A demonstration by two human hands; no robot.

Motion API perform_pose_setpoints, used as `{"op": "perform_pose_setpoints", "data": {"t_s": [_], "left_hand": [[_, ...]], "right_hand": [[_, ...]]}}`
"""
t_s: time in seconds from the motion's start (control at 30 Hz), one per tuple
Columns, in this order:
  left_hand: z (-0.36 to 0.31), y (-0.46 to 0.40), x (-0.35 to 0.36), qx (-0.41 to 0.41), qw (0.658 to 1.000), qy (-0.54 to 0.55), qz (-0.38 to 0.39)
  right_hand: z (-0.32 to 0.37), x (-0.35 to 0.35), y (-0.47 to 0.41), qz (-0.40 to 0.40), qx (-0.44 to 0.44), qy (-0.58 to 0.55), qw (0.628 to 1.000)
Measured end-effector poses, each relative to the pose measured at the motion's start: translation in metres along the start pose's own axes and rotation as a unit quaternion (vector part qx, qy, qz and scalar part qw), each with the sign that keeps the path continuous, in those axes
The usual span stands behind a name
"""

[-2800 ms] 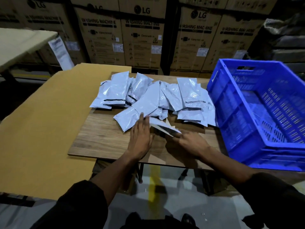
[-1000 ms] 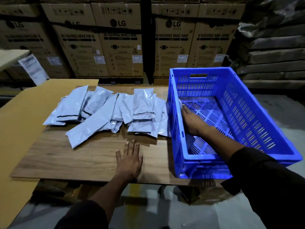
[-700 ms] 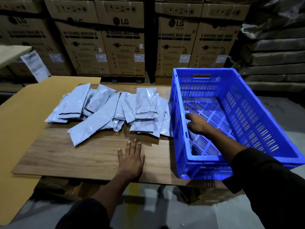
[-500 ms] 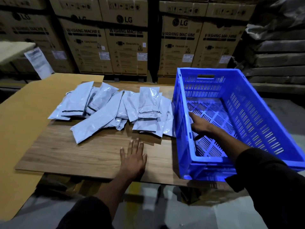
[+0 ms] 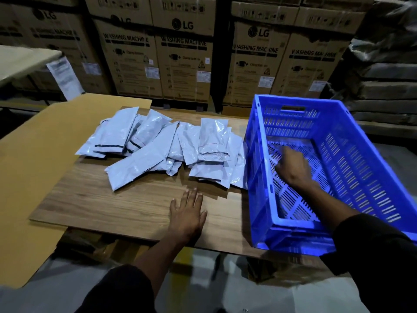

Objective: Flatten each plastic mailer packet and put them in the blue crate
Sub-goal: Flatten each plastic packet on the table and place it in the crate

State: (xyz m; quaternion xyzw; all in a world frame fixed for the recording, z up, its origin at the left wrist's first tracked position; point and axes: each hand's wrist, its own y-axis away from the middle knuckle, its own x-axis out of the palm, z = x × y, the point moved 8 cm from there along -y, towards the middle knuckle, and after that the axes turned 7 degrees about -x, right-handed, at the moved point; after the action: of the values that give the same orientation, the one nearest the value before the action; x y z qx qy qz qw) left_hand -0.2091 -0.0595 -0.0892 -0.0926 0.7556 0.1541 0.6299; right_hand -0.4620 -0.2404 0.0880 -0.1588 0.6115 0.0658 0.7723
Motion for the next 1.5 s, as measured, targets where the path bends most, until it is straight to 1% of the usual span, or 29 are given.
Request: {"op": "perform_pose_setpoints", "data": {"t_s": [0.07,0.1,0.13,0.2,0.27,0.33,0.43,0.57,0.67,0.73,0.8,0.97,1.03,1.07,1.13,1.2,1.23,1.3,1.37,1.43,1.5], "left_hand": [[0.006,-0.001,-0.006,0.018,0.999,-0.003,-0.032],[0.01,-0.001,-0.011,0.031,0.998,0.0,-0.05],[0.013,0.0,-0.016,0.047,0.997,0.001,-0.068],[0.022,0.002,-0.021,0.076,0.993,-0.005,-0.085],[0.035,0.003,-0.025,0.087,0.991,-0.012,-0.101],[0.049,0.005,-0.026,0.09,0.989,-0.016,-0.115],[0.075,0.007,-0.029,0.099,0.984,-0.002,-0.149],[0.093,-0.006,-0.031,0.141,0.972,-0.011,-0.186],[0.101,-0.014,-0.03,0.139,0.968,0.016,-0.208],[0.104,-0.014,-0.029,0.133,0.968,0.029,-0.213],[0.105,-0.013,-0.029,0.137,0.968,0.028,-0.208],[0.113,-0.014,-0.034,0.113,0.976,0.029,-0.182],[0.124,-0.01,-0.04,0.091,0.976,0.044,-0.195],[0.131,-0.006,-0.048,0.083,0.971,0.058,-0.217],[0.141,0.004,-0.072,0.081,0.955,0.077,-0.276],[0.148,0.014,-0.096,0.087,0.936,0.079,-0.332],[0.152,0.018,-0.104,0.084,0.93,0.079,-0.348],[0.161,0.026,-0.11,0.084,0.926,0.079,-0.36],[0.161,0.033,-0.1,0.109,0.928,0.07,-0.35],[0.151,0.036,-0.081,0.153,0.937,0.038,-0.311],[0.134,0.038,-0.063,0.192,0.946,-0.003,-0.261]], "right_hand": [[0.019,-0.038,0.0,-0.135,-0.034,0.002,0.99],[0.035,-0.055,-0.001,-0.185,-0.062,-0.006,0.981],[0.053,-0.066,-0.004,-0.213,-0.094,-0.013,0.972],[0.092,-0.076,-0.013,-0.226,-0.15,-0.03,0.962],[0.132,-0.068,-0.022,-0.202,-0.179,-0.055,0.961],[0.165,-0.043,-0.031,-0.143,-0.177,-0.071,0.971],[0.196,0.017,-0.041,-0.023,-0.139,-0.052,0.989],[0.202,0.081,-0.056,0.068,-0.062,0.02,0.996],[0.197,0.107,-0.07,0.089,-0.013,0.008,0.996],[0.198,0.114,-0.074,0.089,-0.008,0.002,0.996],[0.2,0.113,-0.075,0.067,-0.015,-0.011,0.998],[0.208,0.077,-0.064,-0.023,-0.051,-0.058,0.997],[0.221,0.062,-0.044,-0.045,-0.095,-0.073,0.992],[0.23,0.058,-0.03,-0.049,-0.127,-0.091,0.987],[0.249,0.056,0.007,-0.036,-0.209,-0.131,0.968],[0.265,0.059,0.049,-0.025,-0.303,-0.154,0.94],[0.27,0.062,0.067,-0.021,-0.343,-0.151,0.927],[0.273,0.078,0.096,0.005,-0.389,-0.13,0.912],[0.267,0.103,0.114,0.06,-0.4,-0.094,0.91],[0.256,0.13,0.125,0.12,-0.388,-0.049,0.912],[0.246,0.149,0.134,0.154,-0.376,-0.008,0.914]]}}
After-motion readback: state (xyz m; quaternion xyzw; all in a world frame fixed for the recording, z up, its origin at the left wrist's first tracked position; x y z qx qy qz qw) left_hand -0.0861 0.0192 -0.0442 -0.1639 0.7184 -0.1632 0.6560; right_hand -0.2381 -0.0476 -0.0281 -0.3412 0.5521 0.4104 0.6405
